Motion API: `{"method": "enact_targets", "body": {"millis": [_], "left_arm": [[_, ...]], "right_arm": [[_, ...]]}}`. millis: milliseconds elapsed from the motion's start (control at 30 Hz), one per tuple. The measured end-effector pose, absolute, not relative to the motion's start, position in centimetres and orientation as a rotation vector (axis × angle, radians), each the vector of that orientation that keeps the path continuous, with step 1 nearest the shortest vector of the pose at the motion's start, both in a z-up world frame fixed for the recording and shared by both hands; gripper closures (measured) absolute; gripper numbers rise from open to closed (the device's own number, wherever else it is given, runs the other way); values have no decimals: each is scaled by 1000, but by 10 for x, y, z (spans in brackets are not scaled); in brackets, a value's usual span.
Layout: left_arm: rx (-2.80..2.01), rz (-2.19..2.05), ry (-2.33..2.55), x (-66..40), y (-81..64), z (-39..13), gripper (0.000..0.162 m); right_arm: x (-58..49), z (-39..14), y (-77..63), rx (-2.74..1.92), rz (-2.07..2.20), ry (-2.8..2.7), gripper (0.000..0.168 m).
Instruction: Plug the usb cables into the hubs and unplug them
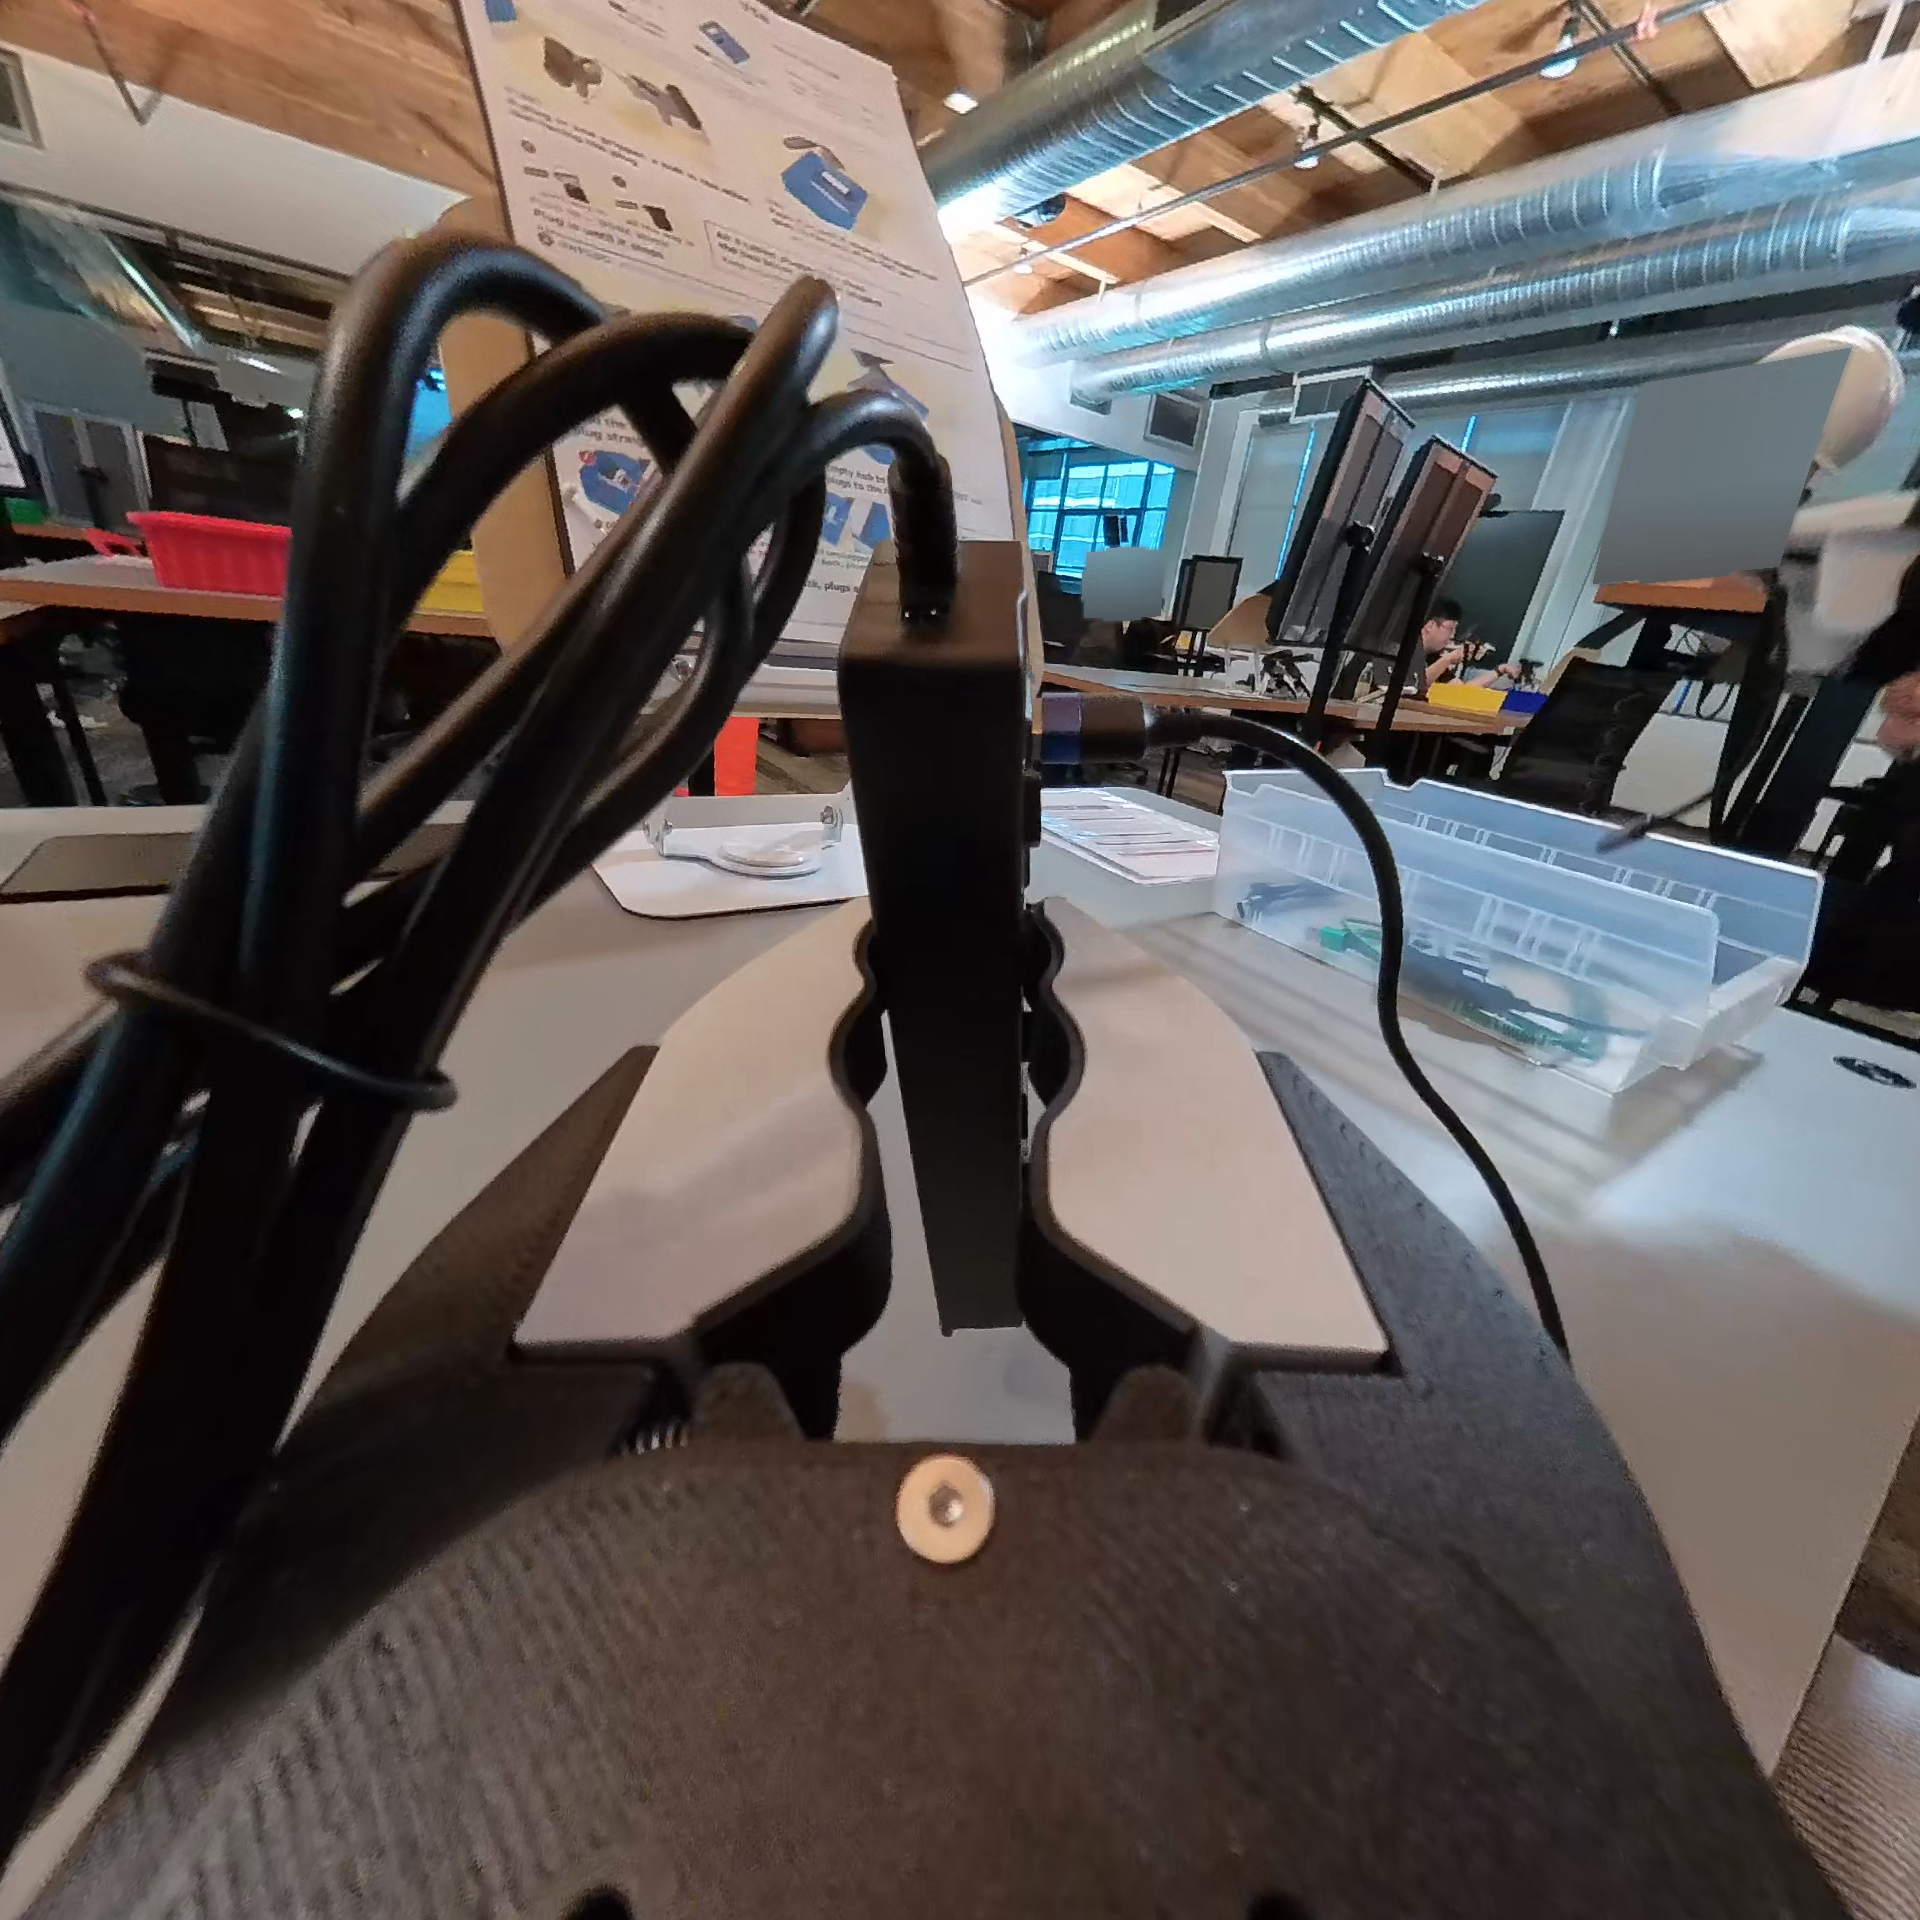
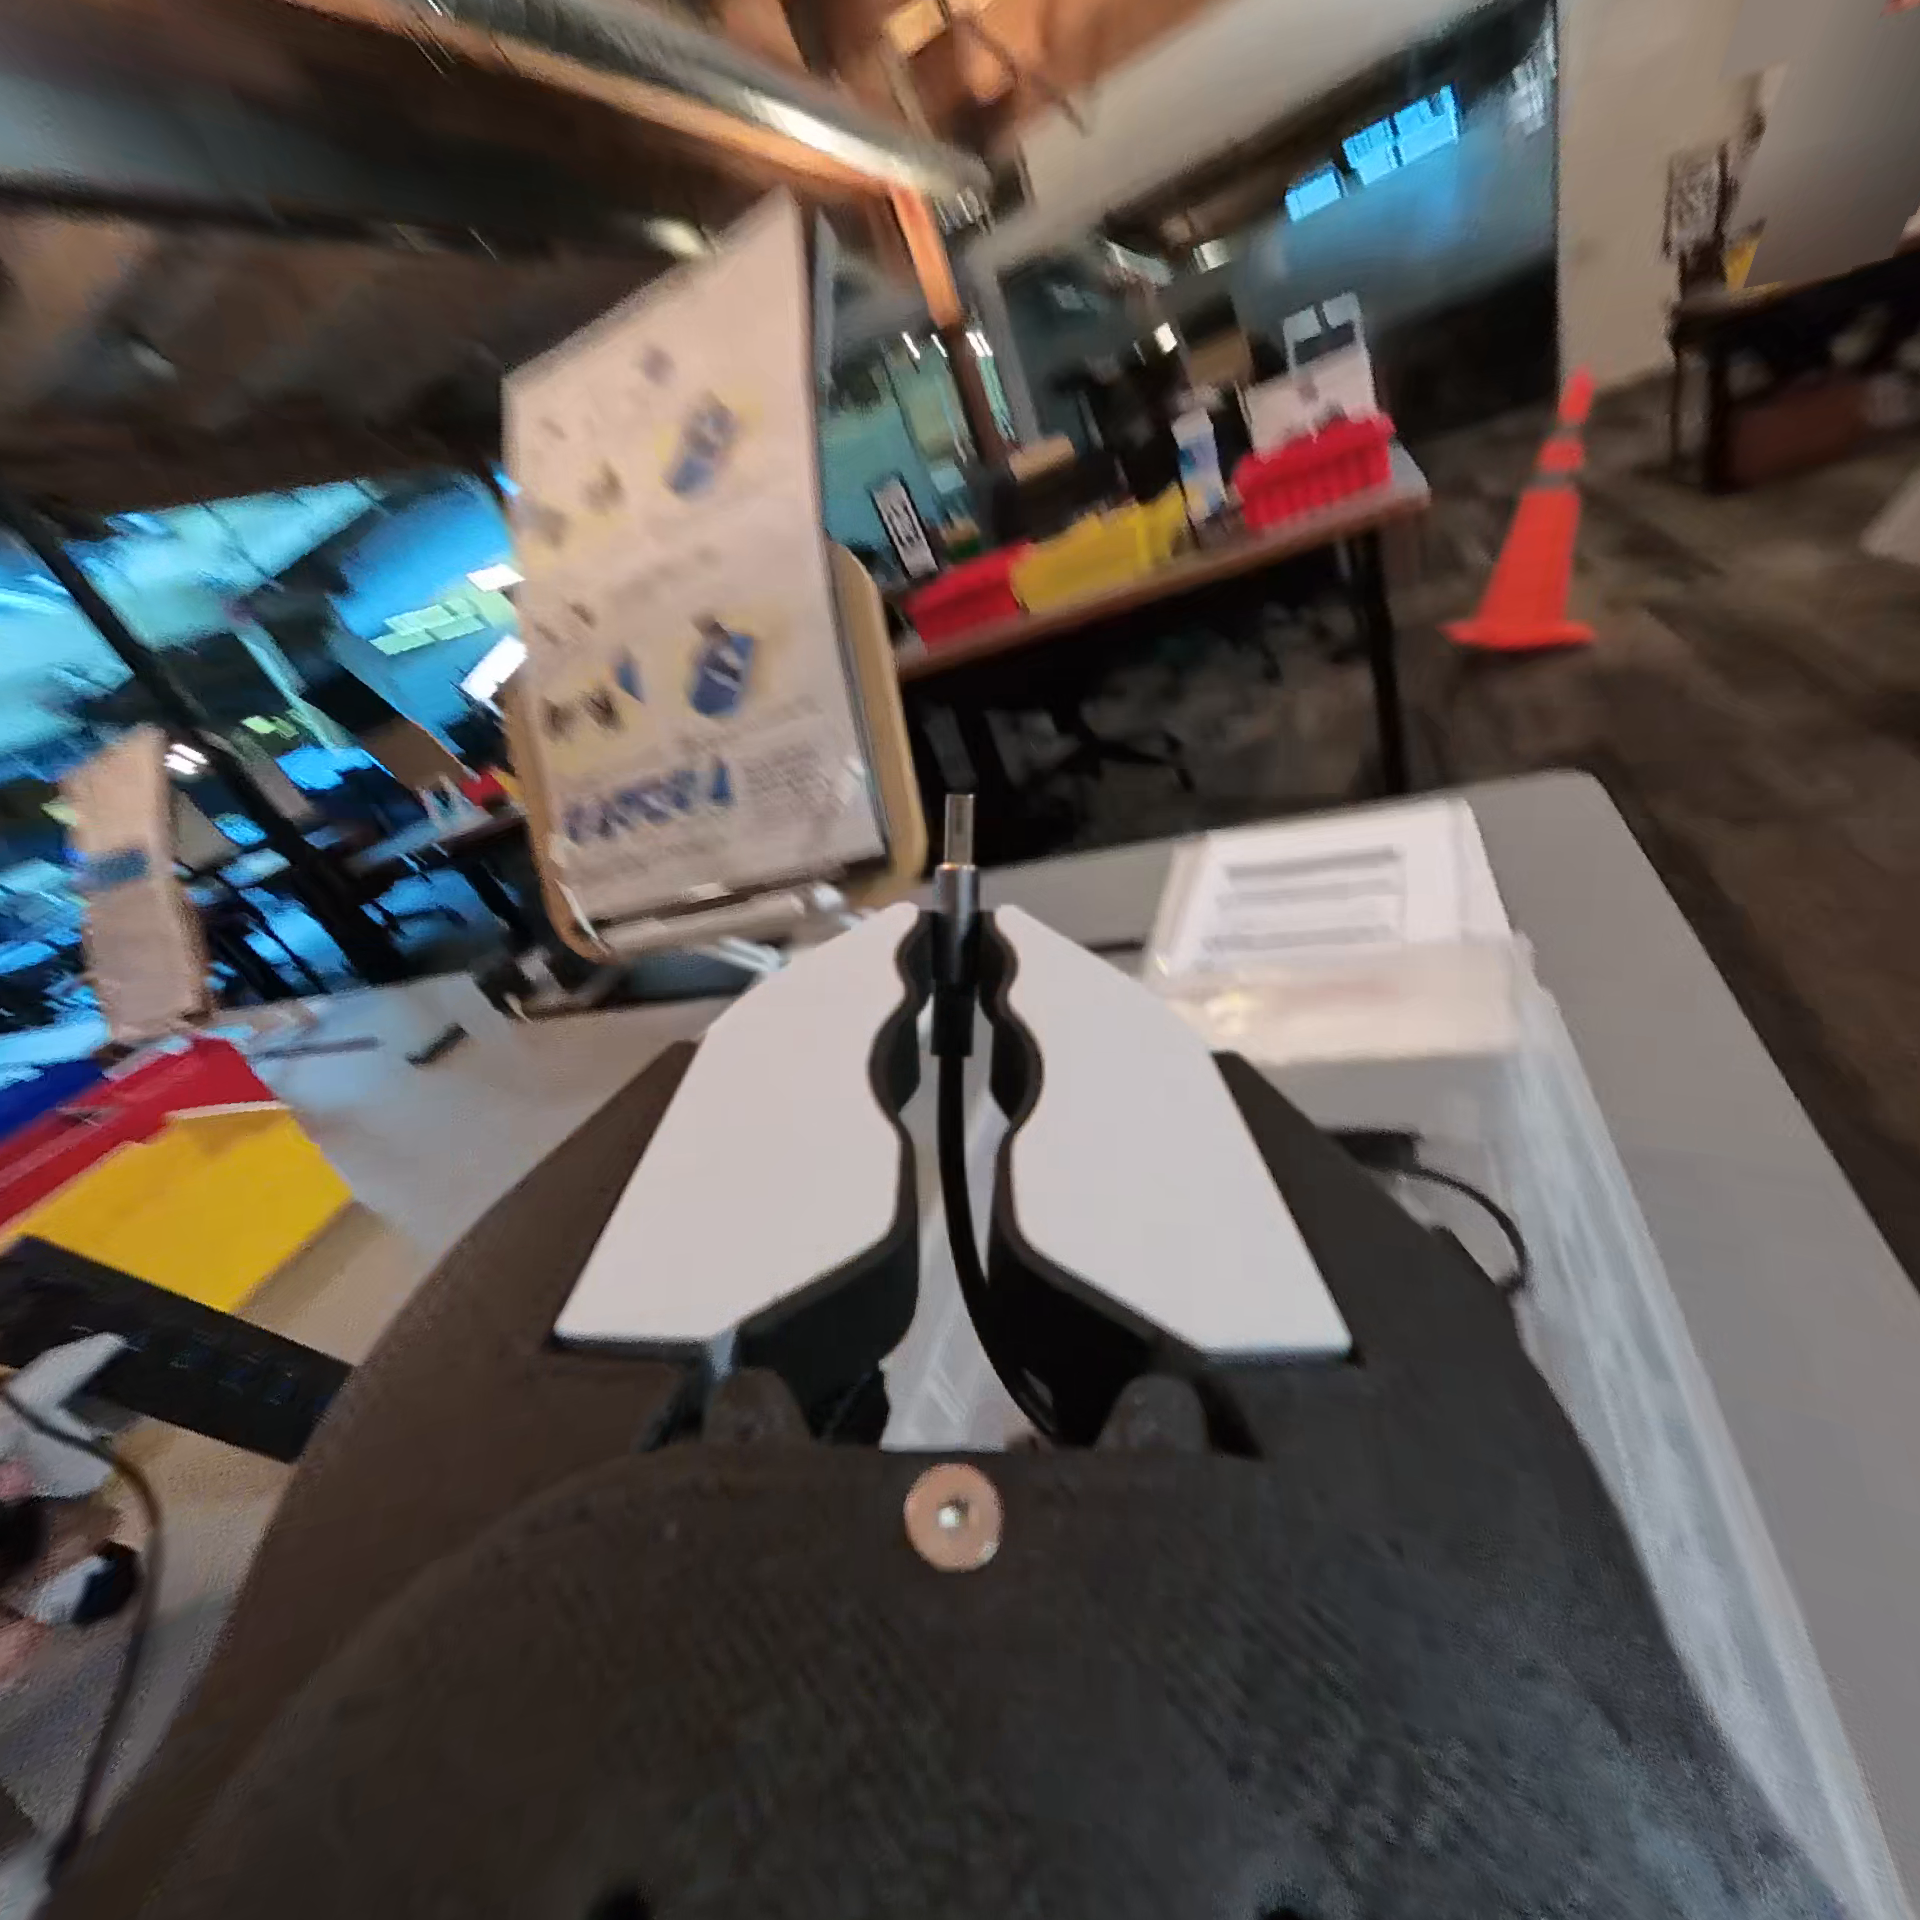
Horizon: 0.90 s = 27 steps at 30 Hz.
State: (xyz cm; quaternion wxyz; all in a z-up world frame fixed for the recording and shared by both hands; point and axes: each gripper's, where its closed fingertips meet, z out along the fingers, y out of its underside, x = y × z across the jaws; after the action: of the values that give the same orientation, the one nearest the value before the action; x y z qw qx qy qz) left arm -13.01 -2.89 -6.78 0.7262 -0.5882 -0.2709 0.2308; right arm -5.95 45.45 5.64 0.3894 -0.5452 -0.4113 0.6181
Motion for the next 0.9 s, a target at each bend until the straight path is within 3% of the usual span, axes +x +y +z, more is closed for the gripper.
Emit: {"method": "enact_targets", "body": {"millis": [167,333,500,767,900], "left_arm": [[-1294,493,-616,-131,-29,-69,137],[-1311,486,-602,-129,-25,-71,137],[-1329,473,-589,-127,-20,-74,137],[-1344,450,-586,-126,-17,-78,137],[-1351,442,-583,-125,-14,-79,137]], "right_arm": [[-85,-12,465,-1596,1280,-1207,160],[-102,-48,455,-1682,1305,-1241,159],[-112,-78,447,-1753,1306,-1307,142],[-111,-64,443,-1699,1293,-1300,140],[-113,-31,406,-1589,1464,-1316,137]]}}
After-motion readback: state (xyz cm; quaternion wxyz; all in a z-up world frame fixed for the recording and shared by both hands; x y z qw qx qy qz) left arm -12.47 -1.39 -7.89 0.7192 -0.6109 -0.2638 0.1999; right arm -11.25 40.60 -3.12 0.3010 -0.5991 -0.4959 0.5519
